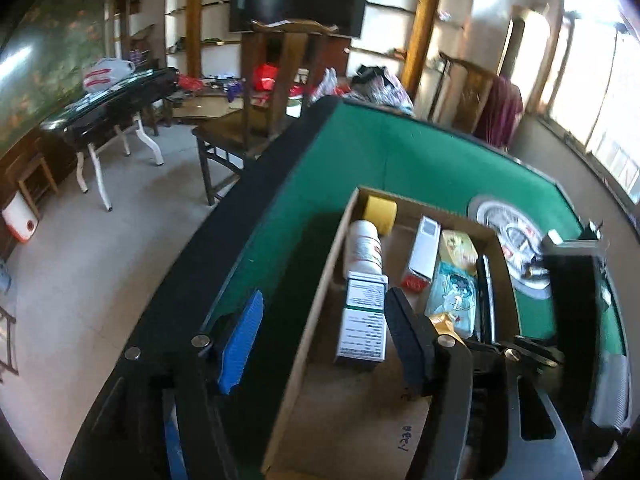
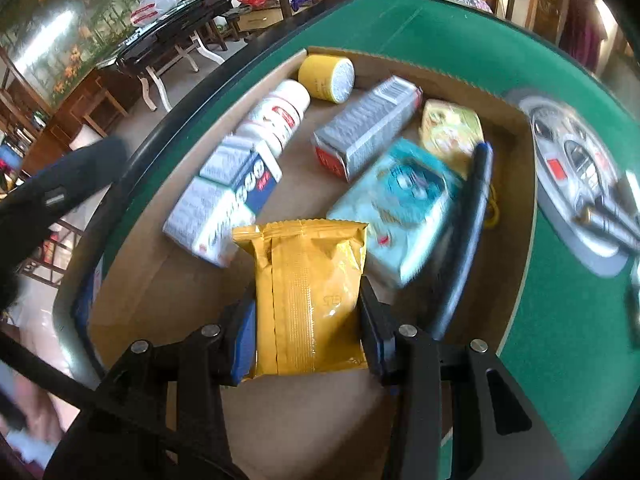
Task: Organize objects
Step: 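Carry the medicine box and yellow packet into the tray and open both grippers, then move both grippers back toward the remaining items on the table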
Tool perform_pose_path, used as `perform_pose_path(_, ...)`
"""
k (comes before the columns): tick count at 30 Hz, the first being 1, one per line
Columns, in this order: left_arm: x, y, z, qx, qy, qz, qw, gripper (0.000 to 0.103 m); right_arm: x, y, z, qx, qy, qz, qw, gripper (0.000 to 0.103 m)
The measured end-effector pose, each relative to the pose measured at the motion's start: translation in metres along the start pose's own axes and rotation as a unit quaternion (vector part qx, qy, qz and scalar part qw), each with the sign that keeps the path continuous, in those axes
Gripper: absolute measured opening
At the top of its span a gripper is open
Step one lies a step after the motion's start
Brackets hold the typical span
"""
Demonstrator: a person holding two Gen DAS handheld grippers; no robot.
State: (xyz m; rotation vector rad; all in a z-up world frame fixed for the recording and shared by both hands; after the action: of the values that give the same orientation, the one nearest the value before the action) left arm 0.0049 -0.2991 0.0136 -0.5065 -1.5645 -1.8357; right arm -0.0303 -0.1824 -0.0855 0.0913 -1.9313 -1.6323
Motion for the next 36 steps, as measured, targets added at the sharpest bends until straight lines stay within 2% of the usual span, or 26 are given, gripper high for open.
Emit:
perform_pose_path(5,0.003,0.014,-0.007,0.004,0.014,0.014,0.9998,0.058,0.012,-0.004,-0.009,-0.01,0.025,0.015,1.0,0.043)
perform_pose_path(9,0.007,0.014,-0.01,0.017,0.013,0.025,0.9995,0.068,0.004,0.006,-0.004,0.01,0.013,0.018,1.0,0.046)
perform_pose_path(12,0.006,0.011,-0.011,0.025,0.012,0.021,0.9994,0.068,0.001,0.029,0.008,0.045,-0.01,0.038,0.998,0.047)
perform_pose_path(14,0.005,0.01,-0.009,0.027,0.013,0.018,0.9994,0.068,0.001,0.045,0.02,0.047,-0.02,0.061,0.997,0.049)
perform_pose_path(15,0.003,0.009,-0.006,0.028,0.013,0.018,0.9994,0.068,0.0,0.053,0.026,0.043,-0.024,0.073,0.996,0.053)
perform_pose_path(16,0.001,0.009,-0.005,0.029,0.013,0.018,0.9993,0.068,-0.002,0.064,0.035,0.033,-0.029,0.089,0.995,0.055)
perform_pose_path(19,-0.001,0.013,0.002,0.038,0.01,0.028,0.9988,0.068,-0.012,0.094,0.071,-0.032,-0.038,0.145,0.988,0.065)
perform_pose_path(21,-0.002,0.02,0.012,0.045,0.0,0.043,0.998,0.068,-0.012,0.103,0.08,-0.067,-0.042,0.167,0.983,0.069)
perform_pose_path(24,-0.003,0.027,0.033,0.028,-0.01,0.061,0.9977,0.068,-0.026,0.116,0.109,-0.121,-0.049,0.186,0.974,0.074)
perform_pose_path(27,-0.003,0.029,0.055,0.016,-0.021,0.062,0.9977,0.068,-0.038,0.122,0.134,-0.146,-0.064,0.184,0.97,0.074)
perform_pose_path(28,-0.003,0.029,0.062,0.018,-0.028,0.062,0.9975,0.068,-0.032,0.119,0.139,-0.147,-0.068,0.181,0.97,0.074)
perform_pose_path(36,-0.005,0.034,0.12,0.021,-0.084,0.062,0.9943,0.069,-0.058,0.129,0.194,-0.179,-0.102,0.188,0.96,0.074)
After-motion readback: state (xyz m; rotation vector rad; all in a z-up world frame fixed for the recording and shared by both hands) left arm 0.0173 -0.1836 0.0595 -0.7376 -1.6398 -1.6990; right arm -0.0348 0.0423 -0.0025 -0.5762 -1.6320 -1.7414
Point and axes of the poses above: each gripper's, at about its wrist camera, not at the fingertips, and y roughly against the way its jaws point, z to its right, x to its top, the point moved 9 cm from there along -y, roughly the way its jaws point, and after that the axes turned 7 degrees about -x, right-handed, at the moved point
